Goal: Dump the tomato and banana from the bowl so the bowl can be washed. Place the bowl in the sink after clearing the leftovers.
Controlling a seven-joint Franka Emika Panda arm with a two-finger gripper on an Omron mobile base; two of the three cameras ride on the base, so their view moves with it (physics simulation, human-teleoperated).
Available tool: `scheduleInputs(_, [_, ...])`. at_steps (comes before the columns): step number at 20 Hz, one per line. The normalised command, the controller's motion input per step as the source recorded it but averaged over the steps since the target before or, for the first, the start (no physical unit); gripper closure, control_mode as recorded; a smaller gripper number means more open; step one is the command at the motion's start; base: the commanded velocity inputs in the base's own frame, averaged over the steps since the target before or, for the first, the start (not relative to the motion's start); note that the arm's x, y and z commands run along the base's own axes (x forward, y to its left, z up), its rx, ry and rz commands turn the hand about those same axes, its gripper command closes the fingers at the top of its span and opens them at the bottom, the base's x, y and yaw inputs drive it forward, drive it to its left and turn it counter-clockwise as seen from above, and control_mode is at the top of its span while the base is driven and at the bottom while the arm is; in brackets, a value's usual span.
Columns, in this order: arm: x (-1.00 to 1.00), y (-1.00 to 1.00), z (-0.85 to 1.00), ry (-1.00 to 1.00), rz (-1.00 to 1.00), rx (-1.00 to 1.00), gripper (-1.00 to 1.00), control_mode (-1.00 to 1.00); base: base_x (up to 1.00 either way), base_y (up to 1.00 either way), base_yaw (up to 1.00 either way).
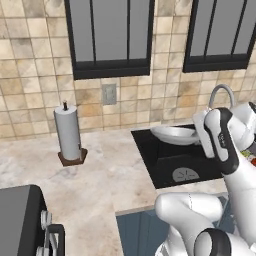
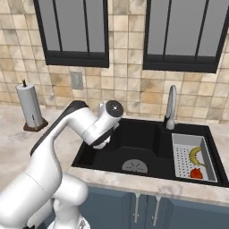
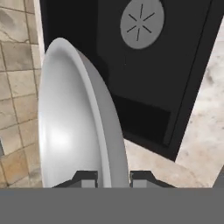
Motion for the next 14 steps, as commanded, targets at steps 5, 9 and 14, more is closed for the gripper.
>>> scheduleInputs(5, [0.13, -0.37, -0.12, 0.2, -0.26, 0.0, 1.0, -1.0, 0.0, 0.0, 0.0])
scheduleInputs(9, [0.0, -0.08, -0.24, 0.05, -0.02, -0.03, 1.0, -1.0, 0.0, 0.0, 0.0])
scheduleInputs(14, [0.01, -0.16, -0.59, 0.07, -0.08, -0.11, 1.0, -1.0, 0.0, 0.0, 0.0])
